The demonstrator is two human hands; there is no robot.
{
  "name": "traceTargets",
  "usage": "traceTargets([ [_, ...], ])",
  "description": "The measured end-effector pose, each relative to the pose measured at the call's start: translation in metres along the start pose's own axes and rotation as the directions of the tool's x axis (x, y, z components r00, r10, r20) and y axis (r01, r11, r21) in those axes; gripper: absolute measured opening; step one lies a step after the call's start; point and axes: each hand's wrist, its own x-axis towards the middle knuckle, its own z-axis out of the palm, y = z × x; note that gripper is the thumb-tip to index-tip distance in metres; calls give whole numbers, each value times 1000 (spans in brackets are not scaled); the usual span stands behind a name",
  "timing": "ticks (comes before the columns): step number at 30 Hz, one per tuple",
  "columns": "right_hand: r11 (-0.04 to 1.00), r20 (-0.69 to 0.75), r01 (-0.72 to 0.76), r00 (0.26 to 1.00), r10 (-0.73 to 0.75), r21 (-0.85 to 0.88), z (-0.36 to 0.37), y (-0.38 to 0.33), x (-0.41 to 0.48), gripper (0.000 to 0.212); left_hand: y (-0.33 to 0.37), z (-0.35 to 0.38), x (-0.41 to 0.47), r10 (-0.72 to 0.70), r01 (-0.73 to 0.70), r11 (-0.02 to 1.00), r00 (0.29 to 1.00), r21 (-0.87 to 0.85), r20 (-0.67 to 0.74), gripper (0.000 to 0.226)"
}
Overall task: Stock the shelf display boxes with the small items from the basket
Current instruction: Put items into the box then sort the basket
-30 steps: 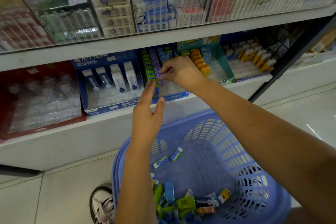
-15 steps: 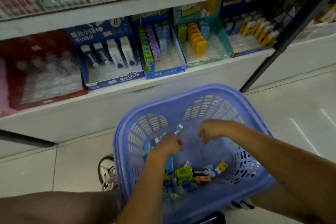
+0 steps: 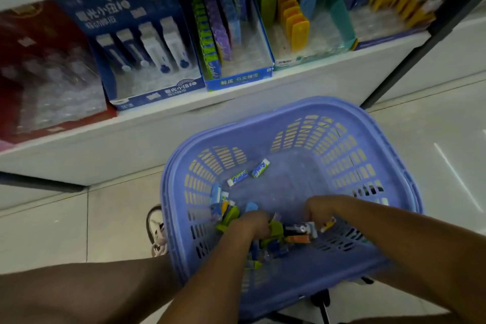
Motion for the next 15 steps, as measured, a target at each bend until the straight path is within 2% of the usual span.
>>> traceTargets([
  [2, 1000, 5, -14, 1000, 14, -1, 5, -3, 4, 16, 0, -6, 6, -13, 6, 997, 996, -76, -89, 30],
  [4, 999, -8, -34, 999, 34, 30, 5, -4, 3, 21, -3, -15, 12, -91, 32, 974, 962, -226, -257, 24],
  [6, 994, -22, -31, 999, 33, 101, -3, -5, -1, 16, -13, -27, 21, -205, 59, 949, 863, -309, -463, 25],
  [8, 946, -88, 6, 996, 24, 325, -17, -2, -4, 32, -28, -38, 28, -284, 66, 930, 752, -361, -594, 33],
  [9, 905, -139, 31, 990, 31, 424, -25, 0, -7, 30, -36, -42, 33, -295, 75, 932, 728, -355, -619, 36],
  [12, 761, -234, 157, 972, -8, 630, -45, 3, -14, 16, -55, -43, 44, -283, 108, 948, 719, -300, -635, 41],
  [15, 566, -268, 228, 963, -13, 792, -55, 3, -22, 21, -61, -32, 55, -317, 188, 945, 737, -269, -597, 40],
])
